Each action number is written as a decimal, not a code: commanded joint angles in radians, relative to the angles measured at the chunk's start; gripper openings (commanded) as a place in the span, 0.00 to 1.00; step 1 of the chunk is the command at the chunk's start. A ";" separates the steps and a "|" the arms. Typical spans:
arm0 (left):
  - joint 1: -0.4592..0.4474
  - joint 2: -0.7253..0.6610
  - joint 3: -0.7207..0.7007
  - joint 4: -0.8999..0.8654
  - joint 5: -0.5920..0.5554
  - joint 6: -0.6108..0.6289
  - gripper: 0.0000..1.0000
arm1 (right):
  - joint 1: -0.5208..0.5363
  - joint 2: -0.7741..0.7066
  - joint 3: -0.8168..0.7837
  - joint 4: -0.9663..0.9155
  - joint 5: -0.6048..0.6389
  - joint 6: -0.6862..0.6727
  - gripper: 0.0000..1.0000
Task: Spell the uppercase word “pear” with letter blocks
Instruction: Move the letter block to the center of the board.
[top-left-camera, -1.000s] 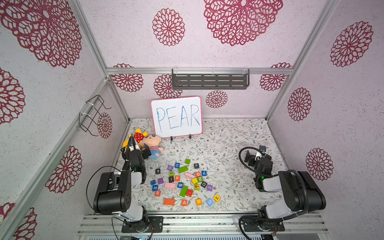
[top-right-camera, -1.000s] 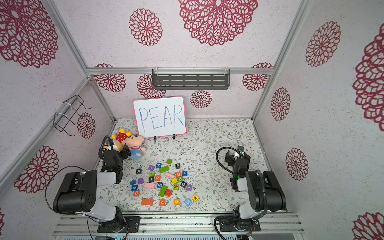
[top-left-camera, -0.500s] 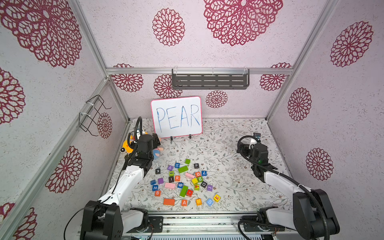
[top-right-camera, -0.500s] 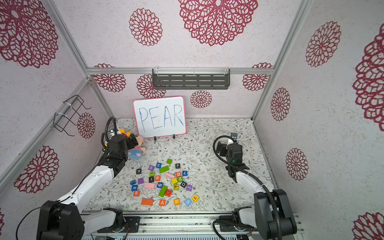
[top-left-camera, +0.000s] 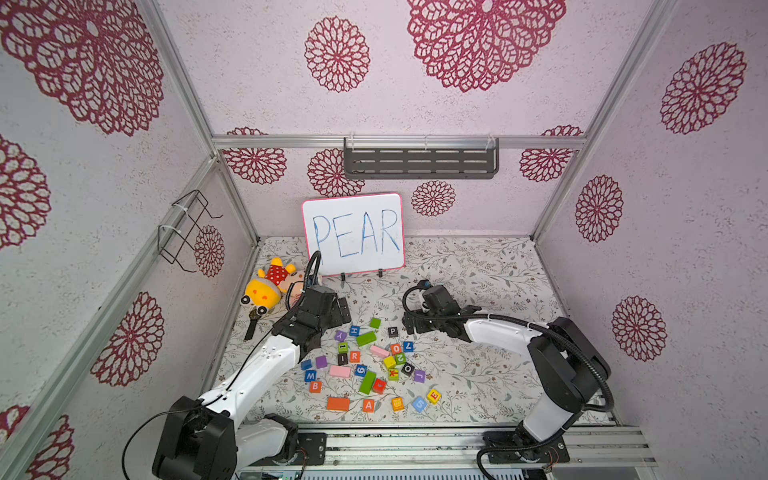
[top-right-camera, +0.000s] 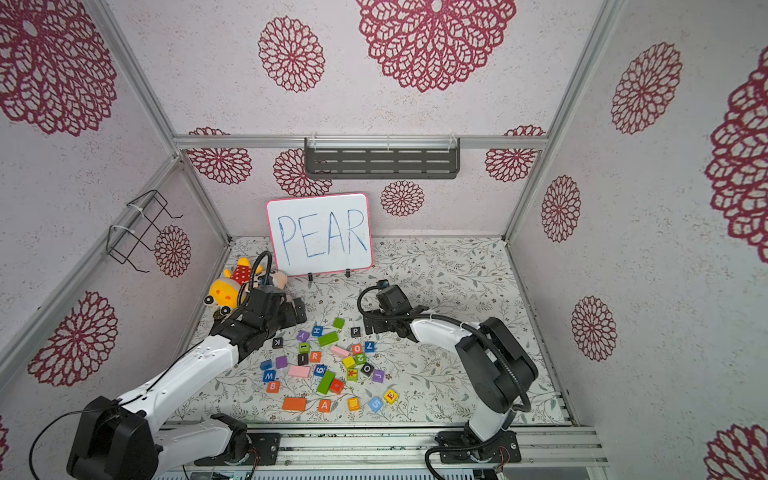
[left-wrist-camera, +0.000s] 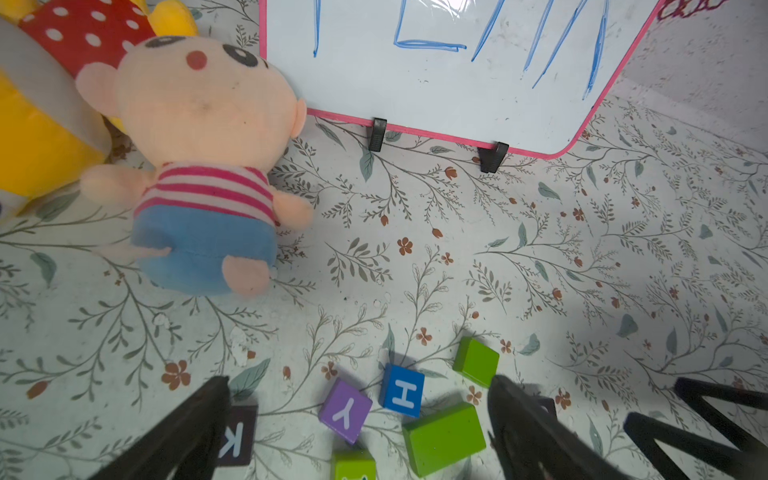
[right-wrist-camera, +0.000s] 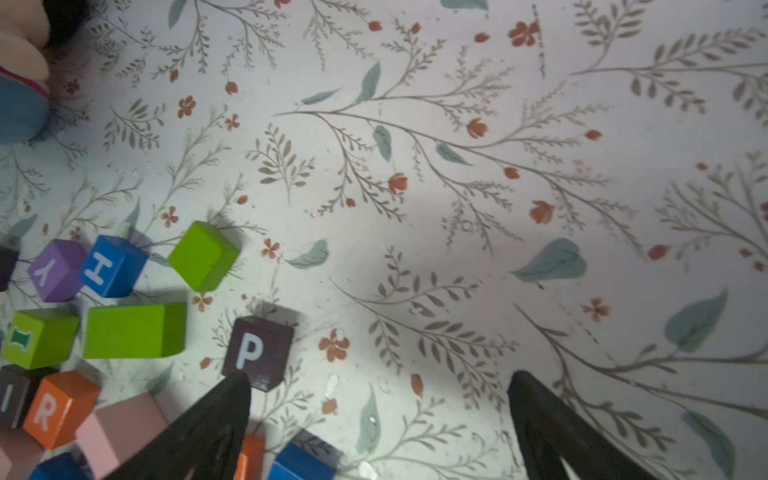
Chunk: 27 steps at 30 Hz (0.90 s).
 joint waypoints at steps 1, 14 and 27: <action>-0.001 -0.043 -0.032 -0.023 0.042 -0.059 0.99 | 0.046 0.041 0.090 -0.071 0.018 0.027 0.98; 0.000 -0.050 -0.114 0.015 0.066 -0.096 0.98 | 0.123 0.271 0.374 -0.161 0.040 -0.104 0.87; -0.001 0.005 -0.112 0.040 0.072 -0.083 0.98 | 0.141 0.401 0.499 -0.173 0.003 -0.158 0.75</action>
